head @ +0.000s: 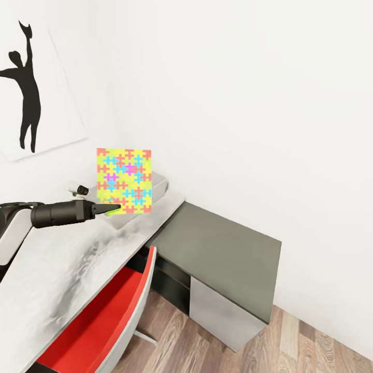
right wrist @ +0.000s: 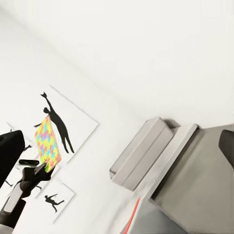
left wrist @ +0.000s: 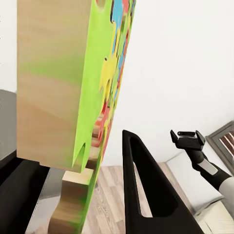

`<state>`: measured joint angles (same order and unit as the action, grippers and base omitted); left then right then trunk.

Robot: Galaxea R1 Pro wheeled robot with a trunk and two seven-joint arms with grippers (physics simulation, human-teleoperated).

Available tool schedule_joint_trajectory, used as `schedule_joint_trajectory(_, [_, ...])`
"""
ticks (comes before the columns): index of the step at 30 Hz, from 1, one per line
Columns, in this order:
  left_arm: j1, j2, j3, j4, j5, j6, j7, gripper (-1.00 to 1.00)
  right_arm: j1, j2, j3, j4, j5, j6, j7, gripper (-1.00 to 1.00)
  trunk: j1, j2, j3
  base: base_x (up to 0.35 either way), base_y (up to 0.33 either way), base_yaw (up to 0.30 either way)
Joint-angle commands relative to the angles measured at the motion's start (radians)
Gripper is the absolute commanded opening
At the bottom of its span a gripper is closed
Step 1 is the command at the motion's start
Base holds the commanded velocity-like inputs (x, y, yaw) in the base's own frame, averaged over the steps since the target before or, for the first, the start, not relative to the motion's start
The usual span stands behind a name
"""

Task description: Put all the toys in the child's room - the three board games (two on the bed and one on the table), the two jigsaw puzzles on the table, and the tennis ball on the table - inside the toy box on the table in the child's room.

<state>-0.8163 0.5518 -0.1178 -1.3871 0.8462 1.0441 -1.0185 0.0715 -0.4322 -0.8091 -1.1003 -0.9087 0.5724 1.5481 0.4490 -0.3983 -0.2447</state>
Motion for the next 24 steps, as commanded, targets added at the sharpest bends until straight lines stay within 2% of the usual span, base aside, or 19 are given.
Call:
schedule_joint_trajectory(1, [-0.001, 0.001, -0.002, 0.001, 0.001, 0.003, -0.003, -1.0, 0.001, 0.0, 0.001, -0.001, -0.004, 0.011, 0.001, 1.0, 0.001, -0.002, 0.0, 0.196, 0.064, -0.1])
schedule_joint_trajectory(24, [-0.001, 0.001, -0.002, 0.0, 0.001, 0.003, -0.003, -1.0, 0.001, 0.0, 0.001, 0.0, -0.004, 0.011, 0.001, 1.0, 0.001, -0.002, 0.036, 0.169, 0.062, -0.1])
